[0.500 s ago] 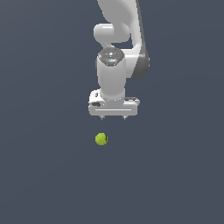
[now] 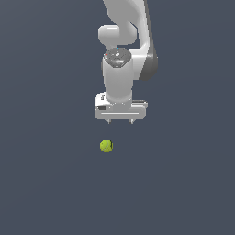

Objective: Pick up the object and move it to a goal position.

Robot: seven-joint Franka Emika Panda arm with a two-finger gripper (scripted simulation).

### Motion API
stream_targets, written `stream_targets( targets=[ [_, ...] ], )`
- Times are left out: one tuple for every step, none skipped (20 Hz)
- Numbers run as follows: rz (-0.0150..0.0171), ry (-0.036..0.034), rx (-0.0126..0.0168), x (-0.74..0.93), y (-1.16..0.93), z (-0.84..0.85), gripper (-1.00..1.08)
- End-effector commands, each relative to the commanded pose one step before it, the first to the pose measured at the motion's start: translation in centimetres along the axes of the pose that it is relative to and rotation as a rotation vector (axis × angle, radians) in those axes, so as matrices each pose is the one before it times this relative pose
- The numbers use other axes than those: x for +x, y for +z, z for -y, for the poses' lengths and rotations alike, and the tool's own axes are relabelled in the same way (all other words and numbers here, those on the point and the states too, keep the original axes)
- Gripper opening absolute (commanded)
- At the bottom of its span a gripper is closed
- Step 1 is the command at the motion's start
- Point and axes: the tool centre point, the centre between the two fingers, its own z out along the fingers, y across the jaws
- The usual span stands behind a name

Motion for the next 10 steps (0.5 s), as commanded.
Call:
stream_targets(
  targets=[
    [0.00387, -0.00138, 0.00198, -0.157, -0.038, 0.094, 1.00],
    [-0.00081, 0.00031, -0.00046, 0.037, 0.013, -0.029, 1.00],
    [0.00000, 0.00000, 0.00000, 0.019, 0.018, -0.027, 1.00],
    [-0.00042, 0.00109, -0.00024, 0.009, 0.003, 0.000, 1.00],
    [-0.00009, 0.00316, -0.00008, 0.048, 0.067, -0.048, 1.00],
    [-0.00030, 0.00506, -0.00022, 0.079, 0.103, -0.085, 1.00],
    [-0.00049, 0.00674, -0.00035, 0.109, 0.140, -0.112, 1.00],
    [-0.00067, 0.00856, -0.00048, 0.140, 0.178, -0.144, 1.00],
    [-0.00085, 0.01033, -0.00062, 0.170, 0.216, -0.175, 1.00],
    [-0.00100, 0.01199, -0.00076, 0.197, 0.253, -0.202, 1.00]
  ],
)
